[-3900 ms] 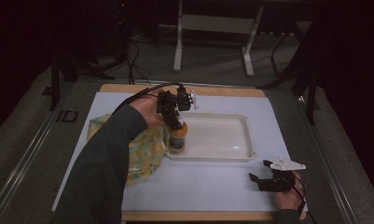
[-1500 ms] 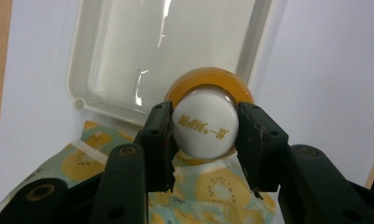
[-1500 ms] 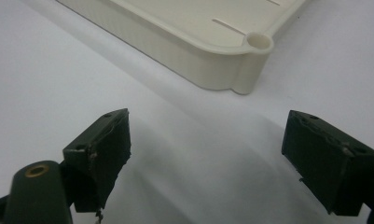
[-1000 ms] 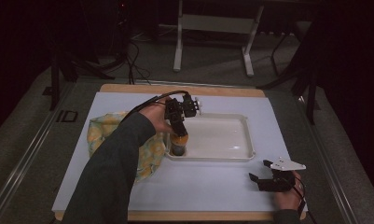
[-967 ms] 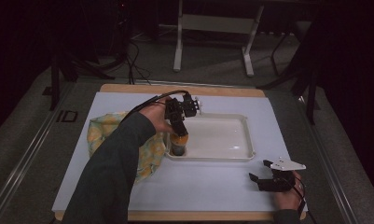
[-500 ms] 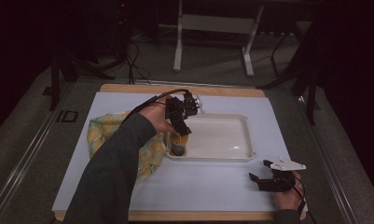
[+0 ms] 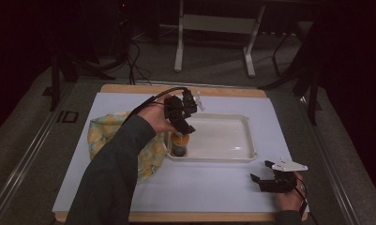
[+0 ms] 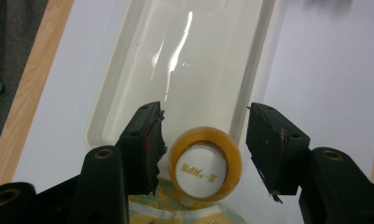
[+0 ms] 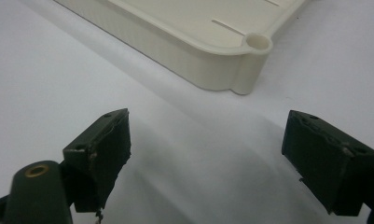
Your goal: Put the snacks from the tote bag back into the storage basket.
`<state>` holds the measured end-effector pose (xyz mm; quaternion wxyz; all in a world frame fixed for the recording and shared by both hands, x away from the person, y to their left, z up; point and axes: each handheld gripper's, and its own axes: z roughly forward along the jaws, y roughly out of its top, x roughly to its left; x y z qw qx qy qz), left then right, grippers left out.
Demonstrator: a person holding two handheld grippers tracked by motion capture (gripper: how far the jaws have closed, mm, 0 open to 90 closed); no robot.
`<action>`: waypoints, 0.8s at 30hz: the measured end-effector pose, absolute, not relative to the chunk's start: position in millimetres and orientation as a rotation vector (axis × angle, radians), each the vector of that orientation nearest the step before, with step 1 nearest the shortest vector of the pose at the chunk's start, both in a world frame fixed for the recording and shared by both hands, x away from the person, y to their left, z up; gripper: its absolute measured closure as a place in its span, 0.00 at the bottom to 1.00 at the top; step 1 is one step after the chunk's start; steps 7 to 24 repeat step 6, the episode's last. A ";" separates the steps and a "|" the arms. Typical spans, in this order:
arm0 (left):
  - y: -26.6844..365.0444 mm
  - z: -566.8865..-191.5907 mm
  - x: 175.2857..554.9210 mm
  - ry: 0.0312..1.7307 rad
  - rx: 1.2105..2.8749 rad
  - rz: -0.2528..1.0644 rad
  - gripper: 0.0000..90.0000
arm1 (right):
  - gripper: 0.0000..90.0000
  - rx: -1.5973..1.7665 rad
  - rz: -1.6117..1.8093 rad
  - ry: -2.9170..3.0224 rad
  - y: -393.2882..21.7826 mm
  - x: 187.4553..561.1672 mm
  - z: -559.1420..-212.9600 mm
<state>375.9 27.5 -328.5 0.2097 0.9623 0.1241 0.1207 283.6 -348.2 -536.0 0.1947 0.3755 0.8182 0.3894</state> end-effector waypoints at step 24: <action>33.9 -326.7 374.0 0.370 2.623 0.352 0.50 | 0.17 1.056 1.094 2.294 -348.3 283.9 -536.1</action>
